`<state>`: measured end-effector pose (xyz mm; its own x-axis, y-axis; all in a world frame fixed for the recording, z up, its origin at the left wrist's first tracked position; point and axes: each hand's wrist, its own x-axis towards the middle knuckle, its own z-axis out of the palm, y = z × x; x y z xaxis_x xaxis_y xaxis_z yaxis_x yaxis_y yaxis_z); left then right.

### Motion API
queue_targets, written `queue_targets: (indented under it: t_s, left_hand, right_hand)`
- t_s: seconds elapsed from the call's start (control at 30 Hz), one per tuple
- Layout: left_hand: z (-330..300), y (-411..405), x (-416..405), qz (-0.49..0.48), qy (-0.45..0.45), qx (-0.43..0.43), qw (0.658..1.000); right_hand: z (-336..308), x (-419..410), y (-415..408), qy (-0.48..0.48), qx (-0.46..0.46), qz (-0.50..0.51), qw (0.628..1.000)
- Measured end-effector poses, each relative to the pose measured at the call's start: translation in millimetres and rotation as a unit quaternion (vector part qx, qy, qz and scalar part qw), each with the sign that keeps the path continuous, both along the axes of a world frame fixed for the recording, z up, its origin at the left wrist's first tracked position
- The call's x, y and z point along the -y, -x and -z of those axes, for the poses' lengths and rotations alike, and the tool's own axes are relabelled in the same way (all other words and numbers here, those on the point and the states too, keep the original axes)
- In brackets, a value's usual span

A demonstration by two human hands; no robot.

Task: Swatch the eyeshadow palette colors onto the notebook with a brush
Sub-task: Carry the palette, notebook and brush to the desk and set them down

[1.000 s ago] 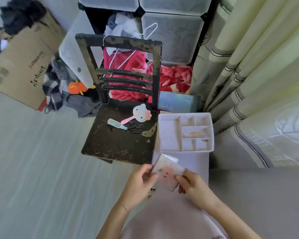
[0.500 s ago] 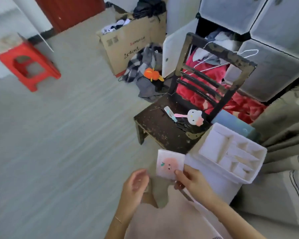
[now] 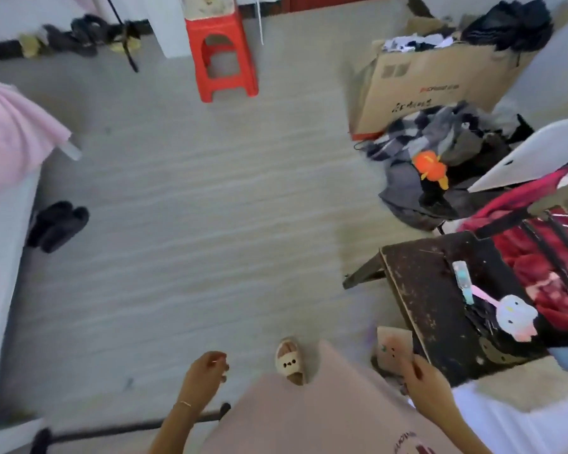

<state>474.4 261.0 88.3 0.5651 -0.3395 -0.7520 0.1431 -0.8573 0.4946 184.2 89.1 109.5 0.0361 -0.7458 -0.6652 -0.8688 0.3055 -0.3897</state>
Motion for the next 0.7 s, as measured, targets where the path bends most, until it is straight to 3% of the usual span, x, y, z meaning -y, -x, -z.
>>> queue_targets:
  t_s: [0.2, 0.33, 0.5, 0.7]
  left_hand:
    - [0.5, -64.0, 13.8, -0.057, 0.008, -0.010, 0.998]
    - [6.0, -98.9, 41.2, -0.099, 0.015, -0.025, 0.995]
    - [5.3, -156.0, 99.4, -0.146, 0.034, -0.031, 0.988]
    - [-18.0, -250.5, 183.0, -0.208, 0.084, -0.007, 0.974]
  right_hand:
    - [2.9, 57.4, -99.2, 0.013, 0.042, -0.057, 0.997]
    - [5.3, 96.5, -150.9, 0.011, 0.070, -0.038, 0.997]
    - [11.2, 161.8, -214.1, 0.016, 0.079, -0.030, 0.996]
    - [5.0, 250.8, -325.1, -0.004, 0.098, -0.107, 0.989]
